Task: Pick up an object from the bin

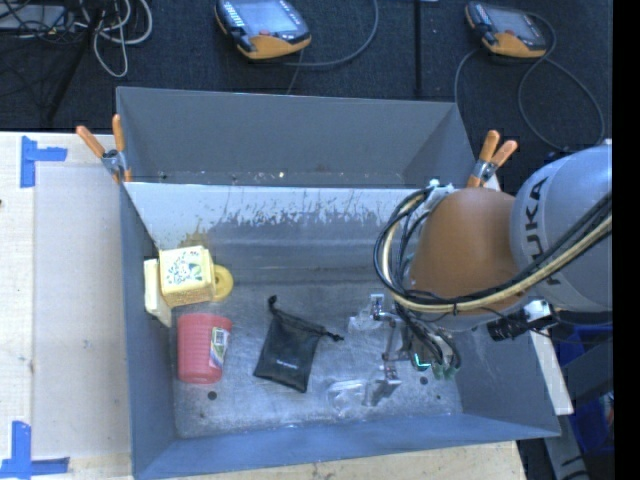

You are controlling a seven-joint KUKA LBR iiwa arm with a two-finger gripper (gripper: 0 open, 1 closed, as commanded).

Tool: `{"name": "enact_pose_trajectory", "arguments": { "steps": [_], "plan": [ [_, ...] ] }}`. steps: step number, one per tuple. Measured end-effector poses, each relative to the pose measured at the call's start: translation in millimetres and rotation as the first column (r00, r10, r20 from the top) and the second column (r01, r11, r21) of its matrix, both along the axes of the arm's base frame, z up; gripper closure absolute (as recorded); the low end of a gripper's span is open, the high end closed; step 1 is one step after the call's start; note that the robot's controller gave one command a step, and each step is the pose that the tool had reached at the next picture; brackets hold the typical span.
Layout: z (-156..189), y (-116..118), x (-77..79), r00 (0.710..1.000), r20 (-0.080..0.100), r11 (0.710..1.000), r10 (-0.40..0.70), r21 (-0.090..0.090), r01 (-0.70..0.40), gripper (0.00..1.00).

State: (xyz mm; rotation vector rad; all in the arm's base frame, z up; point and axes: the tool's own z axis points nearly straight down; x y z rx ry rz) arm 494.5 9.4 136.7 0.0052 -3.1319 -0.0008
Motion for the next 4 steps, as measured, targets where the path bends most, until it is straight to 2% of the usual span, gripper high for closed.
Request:
{"name": "enact_pose_trajectory", "arguments": {
  "steps": [1,2,3,4],
  "plan": [
    [3.0,0.0,1.9,1.000,0.007,1.000,0.000,0.000,0.000,0.00],
    [-29.3,21.8,31.5,0.998,0.015,0.998,0.066,-0.001,-0.066,0.00],
    [-31.9,43.7,56.8,0.991,0.004,0.991,0.131,0.000,-0.131,0.00],
    [-30.8,44.4,91.8,0.998,0.011,0.998,-0.068,0.001,0.068,0.00]
  ]
}}
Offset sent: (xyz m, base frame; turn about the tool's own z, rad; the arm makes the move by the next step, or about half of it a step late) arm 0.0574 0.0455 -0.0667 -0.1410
